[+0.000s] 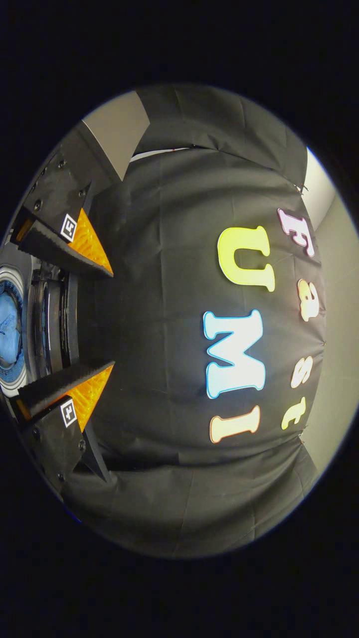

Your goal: Put the clothes into the washing machine and then close the washing machine lid.

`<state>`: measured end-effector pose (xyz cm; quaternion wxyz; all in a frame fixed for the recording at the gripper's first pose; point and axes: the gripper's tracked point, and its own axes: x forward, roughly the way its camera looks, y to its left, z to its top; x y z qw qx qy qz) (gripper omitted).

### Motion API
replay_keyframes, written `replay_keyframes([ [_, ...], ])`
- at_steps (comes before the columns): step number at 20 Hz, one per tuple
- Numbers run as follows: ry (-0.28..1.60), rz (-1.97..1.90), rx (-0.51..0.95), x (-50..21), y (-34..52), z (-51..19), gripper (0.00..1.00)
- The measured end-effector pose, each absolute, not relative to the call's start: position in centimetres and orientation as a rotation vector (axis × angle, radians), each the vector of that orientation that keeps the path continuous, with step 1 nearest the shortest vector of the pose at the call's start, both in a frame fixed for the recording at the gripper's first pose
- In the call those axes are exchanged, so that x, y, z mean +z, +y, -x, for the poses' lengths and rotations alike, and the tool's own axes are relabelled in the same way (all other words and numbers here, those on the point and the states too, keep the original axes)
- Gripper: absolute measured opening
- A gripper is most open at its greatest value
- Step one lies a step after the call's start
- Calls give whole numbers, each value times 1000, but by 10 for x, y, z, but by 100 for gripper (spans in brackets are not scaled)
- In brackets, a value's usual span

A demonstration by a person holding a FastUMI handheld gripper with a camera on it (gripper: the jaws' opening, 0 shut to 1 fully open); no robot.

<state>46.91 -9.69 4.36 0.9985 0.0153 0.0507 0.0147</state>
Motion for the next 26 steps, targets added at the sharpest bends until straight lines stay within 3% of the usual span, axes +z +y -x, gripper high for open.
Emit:
replay_keyframes([
  [26, 106, -23, 28, 21, -96, -398, 98],
])
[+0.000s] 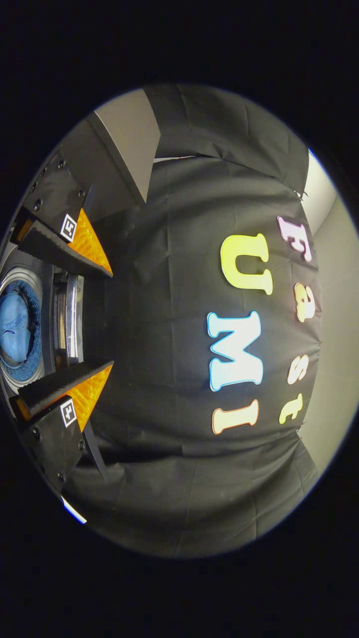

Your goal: Put the clothes into the washing machine and then close the washing machine lid.

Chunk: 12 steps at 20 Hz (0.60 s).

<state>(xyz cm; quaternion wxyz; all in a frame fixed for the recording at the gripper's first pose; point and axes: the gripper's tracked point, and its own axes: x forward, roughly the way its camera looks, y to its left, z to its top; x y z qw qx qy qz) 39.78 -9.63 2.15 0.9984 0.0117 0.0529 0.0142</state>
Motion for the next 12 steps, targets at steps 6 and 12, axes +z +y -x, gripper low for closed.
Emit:
replay_keyframes([
  [6, 102, -28, 38, 9, -97, -377, 98],
  [12, 184, -44, 41, -29, -102, -357, 98],
])
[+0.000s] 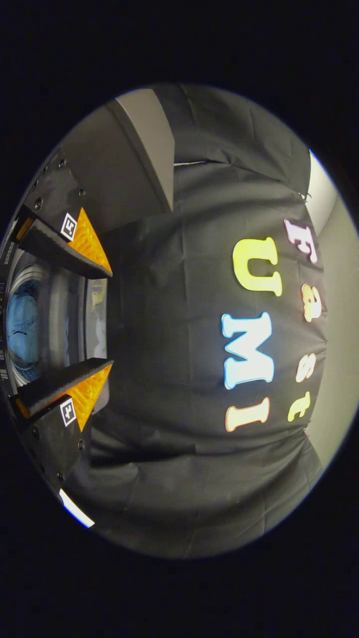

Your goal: Put the clothes into the washing machine and then close the washing machine lid.

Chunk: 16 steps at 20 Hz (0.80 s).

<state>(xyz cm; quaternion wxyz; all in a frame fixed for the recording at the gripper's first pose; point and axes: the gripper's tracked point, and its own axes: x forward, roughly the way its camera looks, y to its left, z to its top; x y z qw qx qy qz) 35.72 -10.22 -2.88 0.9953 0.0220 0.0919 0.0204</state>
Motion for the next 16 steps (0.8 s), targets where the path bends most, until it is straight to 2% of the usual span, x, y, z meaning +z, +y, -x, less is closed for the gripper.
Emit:
replay_keyframes([
  [8, 236, -53, 52, -64, -99, -335, 98],
  [16, 156, -58, 51, -18, -95, -296, 98],
])
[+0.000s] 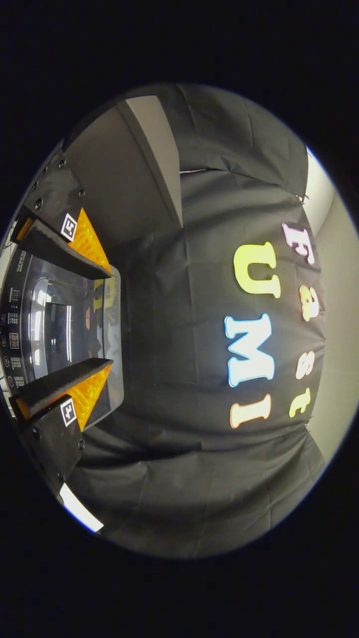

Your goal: Put the clothes into the washing machine and then close the washing machine lid.

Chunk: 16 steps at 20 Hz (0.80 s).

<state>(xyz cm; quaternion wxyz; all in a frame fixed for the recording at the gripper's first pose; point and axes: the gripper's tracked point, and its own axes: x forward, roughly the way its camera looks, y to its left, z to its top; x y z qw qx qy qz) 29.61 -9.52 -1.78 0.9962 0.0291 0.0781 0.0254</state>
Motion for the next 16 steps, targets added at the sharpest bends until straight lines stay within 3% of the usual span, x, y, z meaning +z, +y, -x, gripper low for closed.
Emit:
replay_keyframes([
  [16, -11, -40, 20, 104, -83, -156, 98],
])
